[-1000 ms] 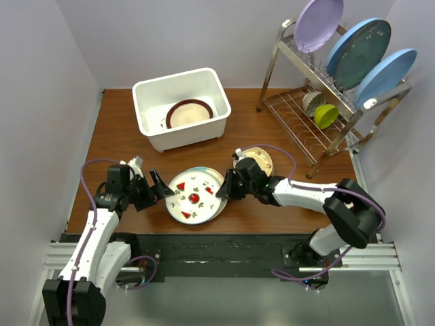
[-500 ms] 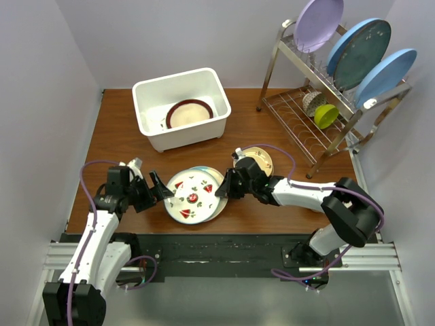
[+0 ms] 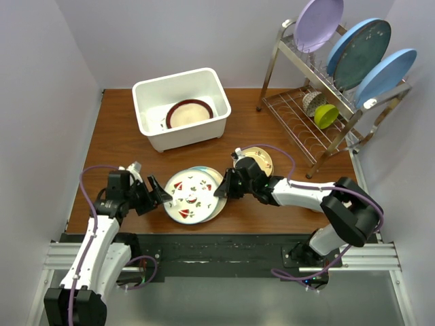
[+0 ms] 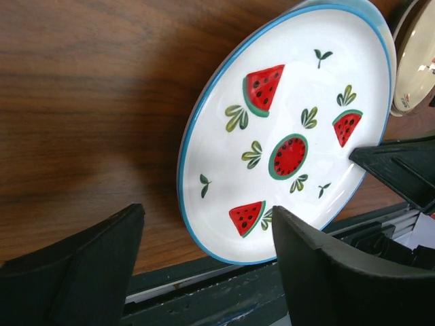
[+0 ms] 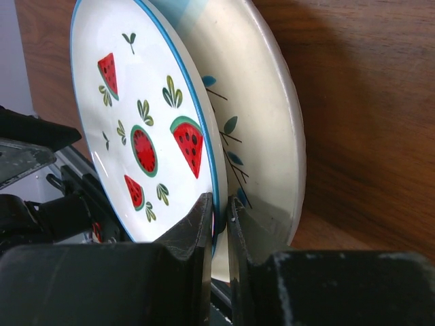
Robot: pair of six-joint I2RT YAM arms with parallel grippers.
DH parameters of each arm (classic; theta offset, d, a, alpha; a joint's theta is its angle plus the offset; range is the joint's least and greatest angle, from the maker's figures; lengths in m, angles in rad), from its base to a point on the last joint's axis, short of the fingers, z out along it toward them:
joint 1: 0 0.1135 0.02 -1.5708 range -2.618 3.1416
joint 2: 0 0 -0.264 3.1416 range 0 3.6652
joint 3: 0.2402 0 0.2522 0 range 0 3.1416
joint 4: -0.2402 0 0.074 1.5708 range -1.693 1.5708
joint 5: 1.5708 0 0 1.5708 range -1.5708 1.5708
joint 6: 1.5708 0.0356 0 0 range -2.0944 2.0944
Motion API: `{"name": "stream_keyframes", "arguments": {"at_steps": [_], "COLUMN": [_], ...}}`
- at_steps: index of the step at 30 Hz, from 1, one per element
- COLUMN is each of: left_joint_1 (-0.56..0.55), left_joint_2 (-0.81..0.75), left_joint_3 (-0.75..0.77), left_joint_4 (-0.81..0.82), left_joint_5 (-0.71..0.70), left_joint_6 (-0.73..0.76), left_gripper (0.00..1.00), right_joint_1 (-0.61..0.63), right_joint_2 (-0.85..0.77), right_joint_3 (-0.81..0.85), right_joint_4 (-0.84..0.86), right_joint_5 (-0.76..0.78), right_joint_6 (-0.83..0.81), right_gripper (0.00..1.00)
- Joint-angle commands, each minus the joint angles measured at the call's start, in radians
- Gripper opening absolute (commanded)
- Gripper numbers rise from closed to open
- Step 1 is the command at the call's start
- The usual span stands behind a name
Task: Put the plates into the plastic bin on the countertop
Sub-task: Pick up the plate from the corner of the board.
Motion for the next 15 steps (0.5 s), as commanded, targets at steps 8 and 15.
{"name": "stream_keyframes", "arguments": {"at_steps": [8,15], "left_joint_1": [-0.004,-0.006], "left_joint_2": [0.000,0.022], "left_joint_3": [-0.062,-0.087], "left_joint_4": [0.074,0.123], "left_joint_5": [-0.026,-0.047], "left_joint_6": [-0.133,-0.199], "left_gripper": [0.65,0.57], "right_joint_1": [0.008,0.008], "right_joint_2": [0.034,0.044], "right_joint_3": [-0.010,-0.011], "right_joint_4": [0.052,0.062], "right_joint_5": [-0.040,-0.046], "right_joint_6": [-0.004,-0.004], "right_gripper": [0.00,0.00]}}
